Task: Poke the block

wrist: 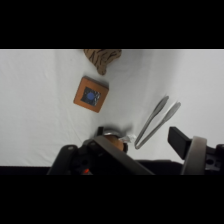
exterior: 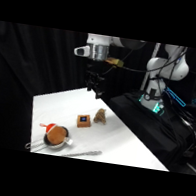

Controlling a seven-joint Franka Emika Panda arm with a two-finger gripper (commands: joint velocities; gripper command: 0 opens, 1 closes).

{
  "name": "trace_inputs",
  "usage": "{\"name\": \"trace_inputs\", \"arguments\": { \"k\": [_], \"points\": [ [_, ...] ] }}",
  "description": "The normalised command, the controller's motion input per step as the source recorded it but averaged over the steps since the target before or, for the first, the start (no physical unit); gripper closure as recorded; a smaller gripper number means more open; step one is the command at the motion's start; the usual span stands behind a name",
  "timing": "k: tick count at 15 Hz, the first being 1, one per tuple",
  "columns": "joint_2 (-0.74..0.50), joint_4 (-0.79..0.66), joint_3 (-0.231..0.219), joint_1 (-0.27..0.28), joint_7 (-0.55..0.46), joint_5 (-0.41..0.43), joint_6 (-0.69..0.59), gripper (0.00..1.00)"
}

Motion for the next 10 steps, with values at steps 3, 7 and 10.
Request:
{"name": "trace_inputs", "arguments": {
  "k": [3, 7, 10],
  "points": [
    [0.06, 0.07, -0.01, -0.033, 0.06, -0.064, 0.04, 0.0],
    [0.16, 0.24, -0.083, -0.106, -0.02, -0.041, -0.01, 0.0],
    [0.13, 0.23, -0.075, -0.106, -0.04, -0.057, 0.04, 0.32]
  ]
}}
